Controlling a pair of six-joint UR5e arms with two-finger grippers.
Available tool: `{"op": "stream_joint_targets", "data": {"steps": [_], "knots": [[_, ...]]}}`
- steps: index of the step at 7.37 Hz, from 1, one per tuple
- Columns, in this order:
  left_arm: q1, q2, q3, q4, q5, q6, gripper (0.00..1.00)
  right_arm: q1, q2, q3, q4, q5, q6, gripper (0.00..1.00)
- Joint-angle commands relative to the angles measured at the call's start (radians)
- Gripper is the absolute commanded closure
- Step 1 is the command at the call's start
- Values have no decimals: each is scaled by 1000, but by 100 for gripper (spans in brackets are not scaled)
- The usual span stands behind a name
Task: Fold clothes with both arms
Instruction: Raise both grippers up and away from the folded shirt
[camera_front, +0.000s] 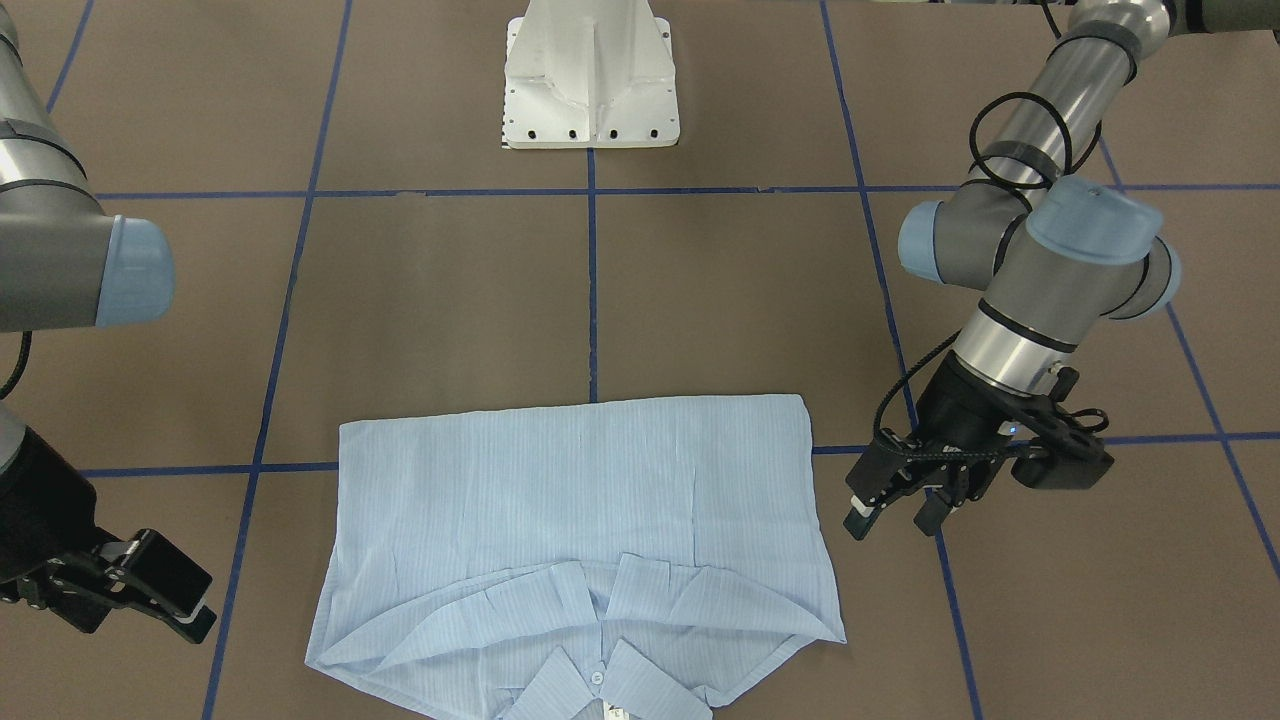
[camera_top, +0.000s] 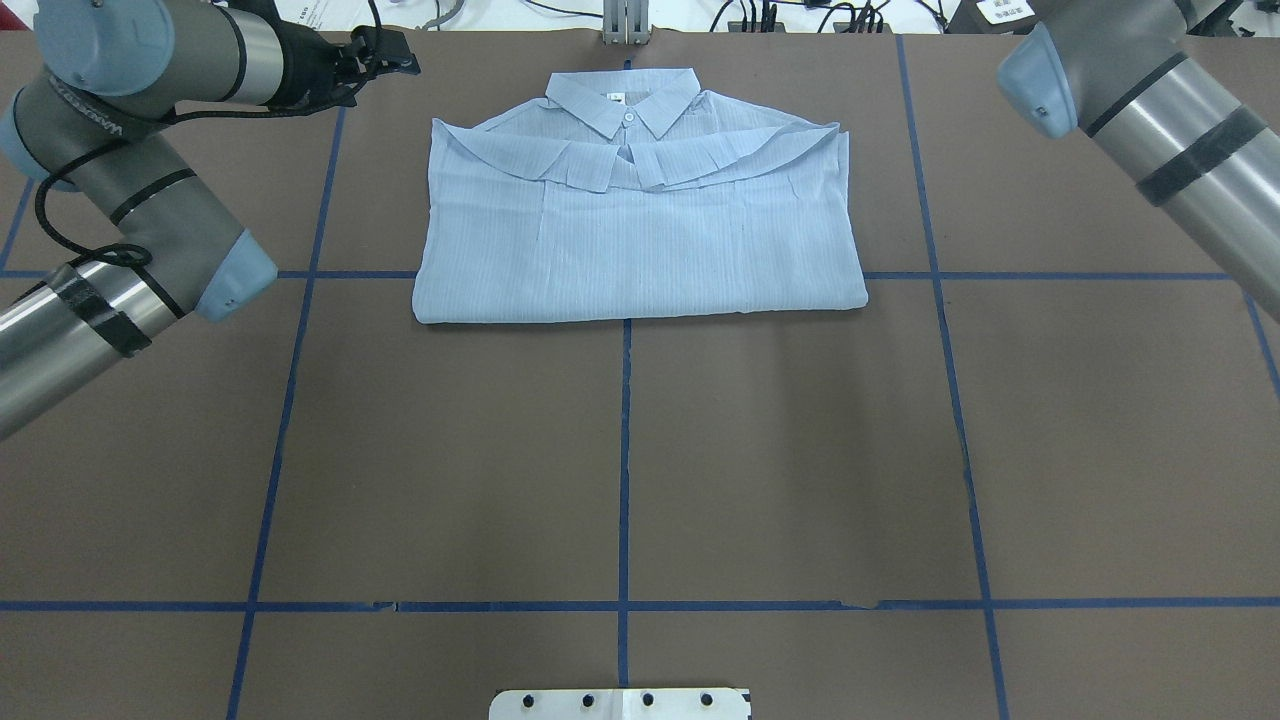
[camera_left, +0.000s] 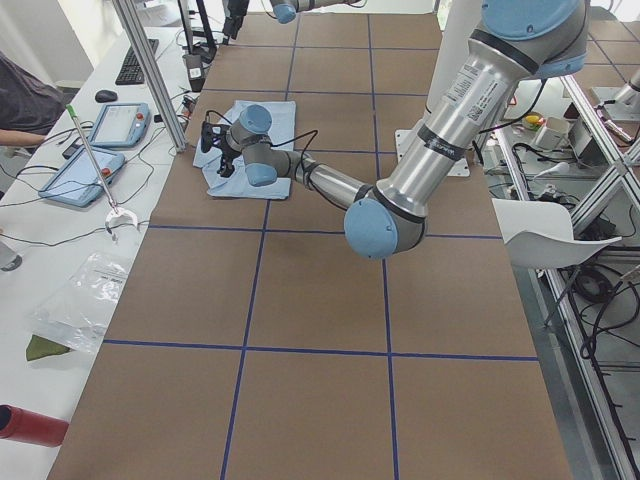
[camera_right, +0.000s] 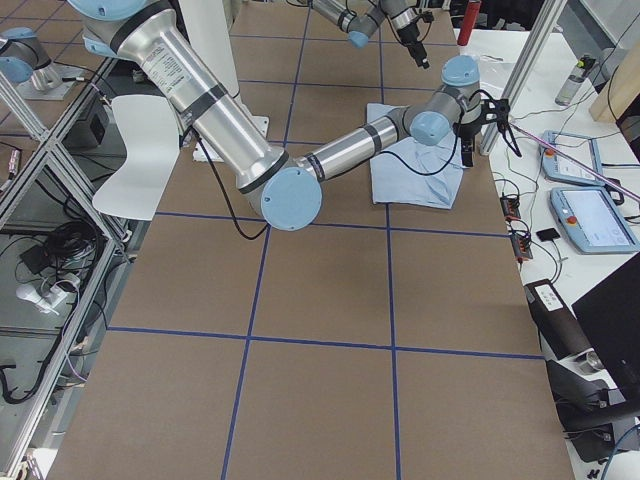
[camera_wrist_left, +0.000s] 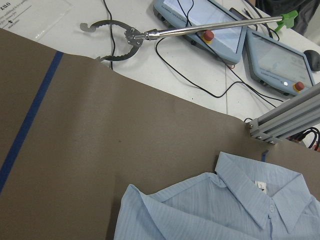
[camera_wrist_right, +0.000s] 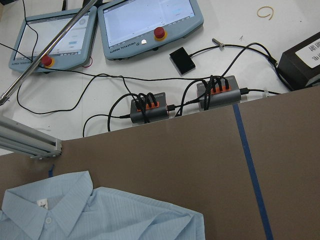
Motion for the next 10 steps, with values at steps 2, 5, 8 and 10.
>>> {"op": "stream_joint_targets", "data": {"steps": [2,5,8,10], "knots": [[-2,4,-16,2,1,0,0,14,4,32,-14,9,12,0],[-4,62,-75,2,-29,6,0,55,-28,42,-17,119,10,0],[-5,163,-212,81,-77,6,0,47,-114,121,-49,138,6,0],[8,167,-232,98,-77,-9,0,21,-121,169,-153,152,7,0]]}}
